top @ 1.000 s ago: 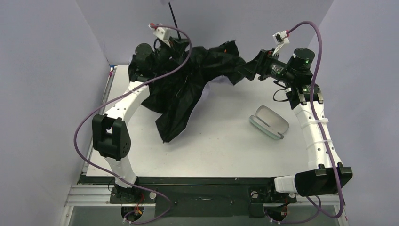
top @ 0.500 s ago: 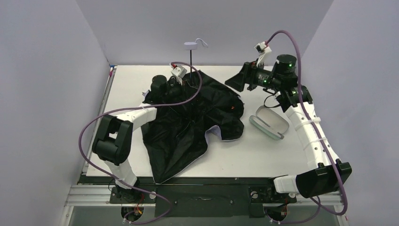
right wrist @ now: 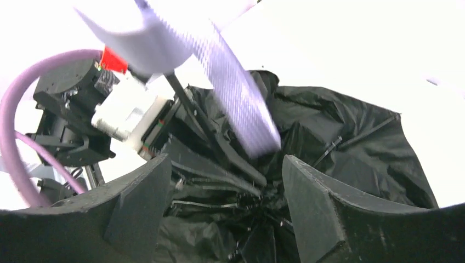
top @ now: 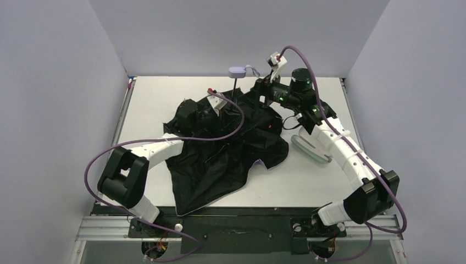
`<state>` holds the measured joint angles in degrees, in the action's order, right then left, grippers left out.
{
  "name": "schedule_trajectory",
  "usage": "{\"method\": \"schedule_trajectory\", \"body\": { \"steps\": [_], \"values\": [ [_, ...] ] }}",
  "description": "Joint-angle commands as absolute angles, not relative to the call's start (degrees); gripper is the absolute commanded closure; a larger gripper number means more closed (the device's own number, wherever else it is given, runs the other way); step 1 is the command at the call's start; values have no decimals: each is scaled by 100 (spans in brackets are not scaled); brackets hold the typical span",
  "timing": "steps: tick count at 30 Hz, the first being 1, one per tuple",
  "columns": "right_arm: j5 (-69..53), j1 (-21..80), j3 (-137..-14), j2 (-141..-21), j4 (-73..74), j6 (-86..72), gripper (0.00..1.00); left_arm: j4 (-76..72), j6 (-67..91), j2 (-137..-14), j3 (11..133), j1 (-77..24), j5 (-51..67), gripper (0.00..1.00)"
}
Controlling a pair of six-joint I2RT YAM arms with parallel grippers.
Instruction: Open the umbrella
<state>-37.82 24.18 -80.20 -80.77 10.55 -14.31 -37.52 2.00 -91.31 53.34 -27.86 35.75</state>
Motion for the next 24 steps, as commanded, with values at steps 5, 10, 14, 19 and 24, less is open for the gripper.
{"method": "schedule_trajectory", "body": {
  "steps": [5,10,14,19,24],
  "values": [
    [-3452,2677,-8334,-8506,-333,-1372,37,-4583,-186,-9024,5427,-2944,3812,100],
    [-3433,2763,-8472,-8752,-499,-1298,41,-4453,-309,-9126,5570,-2982,3987,100],
    [-3368,2832,-8643,-8895,-575,-1140,57,-4316,-352,-9309,5738,-2984,4046,100],
    [-3259,2825,-8618,-8920,-503,-732,92,-4170,-422,-9450,5820,-2920,3998,100],
    [-3175,2832,-8505,-8859,-608,-658,100,-3724,-203,-9422,5759,-2803,3328,64]
  ]
}}
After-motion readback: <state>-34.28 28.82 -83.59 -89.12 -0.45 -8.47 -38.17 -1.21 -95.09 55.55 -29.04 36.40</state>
